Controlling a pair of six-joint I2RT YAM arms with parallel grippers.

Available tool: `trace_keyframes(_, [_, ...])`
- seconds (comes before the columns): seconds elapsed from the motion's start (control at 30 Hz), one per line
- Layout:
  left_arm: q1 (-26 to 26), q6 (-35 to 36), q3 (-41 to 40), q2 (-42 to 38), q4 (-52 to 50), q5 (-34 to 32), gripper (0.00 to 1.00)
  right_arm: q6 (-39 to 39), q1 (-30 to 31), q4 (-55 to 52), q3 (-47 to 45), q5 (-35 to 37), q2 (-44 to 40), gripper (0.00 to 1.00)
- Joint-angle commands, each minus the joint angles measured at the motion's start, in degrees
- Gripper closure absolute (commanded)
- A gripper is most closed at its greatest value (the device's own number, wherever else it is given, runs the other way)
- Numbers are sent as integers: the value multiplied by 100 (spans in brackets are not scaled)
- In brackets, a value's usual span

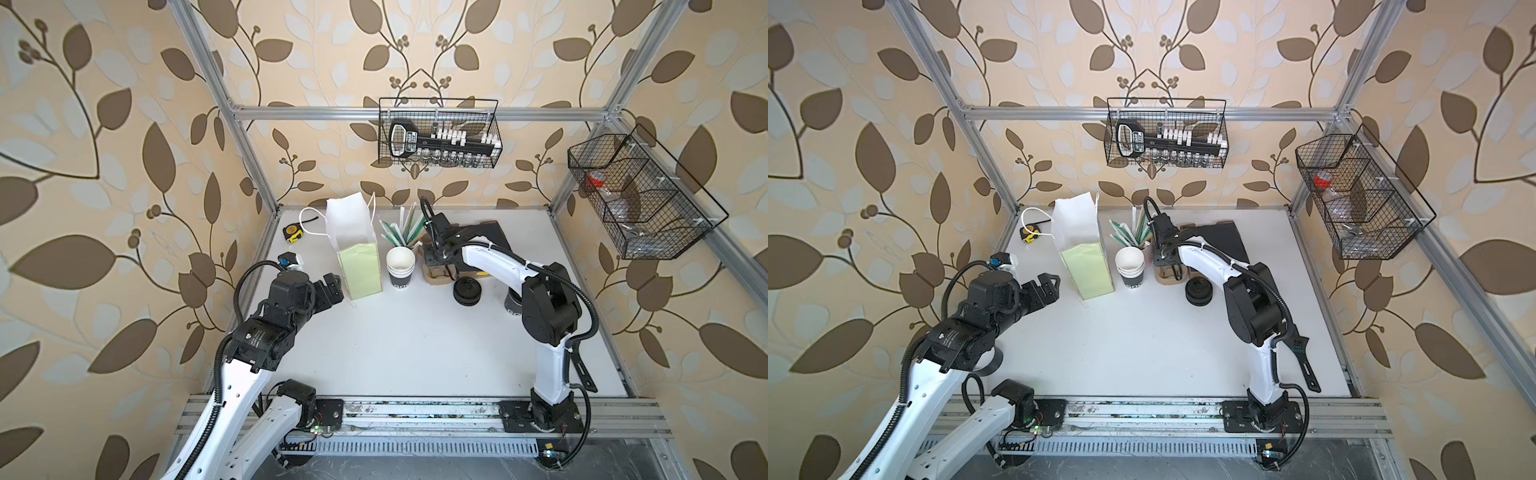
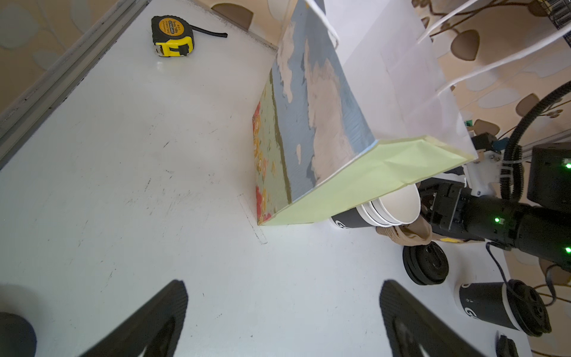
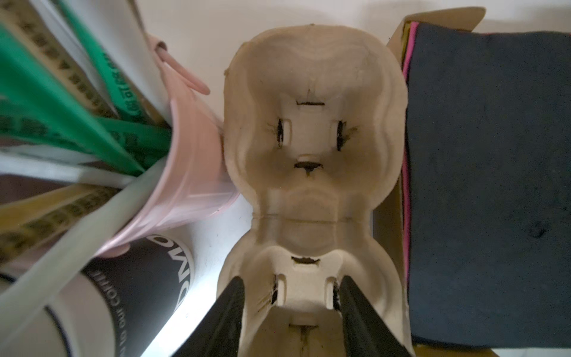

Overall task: Pack a coffee takeout order
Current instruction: Pick up the cup tray from the cup tray.

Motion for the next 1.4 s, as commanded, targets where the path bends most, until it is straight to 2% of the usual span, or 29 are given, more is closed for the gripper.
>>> trace_keyframes(0.0, [67, 102, 66, 22, 102, 15, 1, -47, -64, -45, 259, 37, 252, 50])
trace_keyframes(0.8, [74, 102, 110, 115, 90, 15, 1, -95, -210, -230, 794, 49, 836, 54])
trace_keyframes(1.23, [102, 99, 119, 113, 91, 14, 1, -42, -159, -274, 870, 203, 724, 67])
trace_keyframes(1.37, [111, 105, 114, 113, 85, 19, 1, 0, -151, -336, 902, 263, 616, 68])
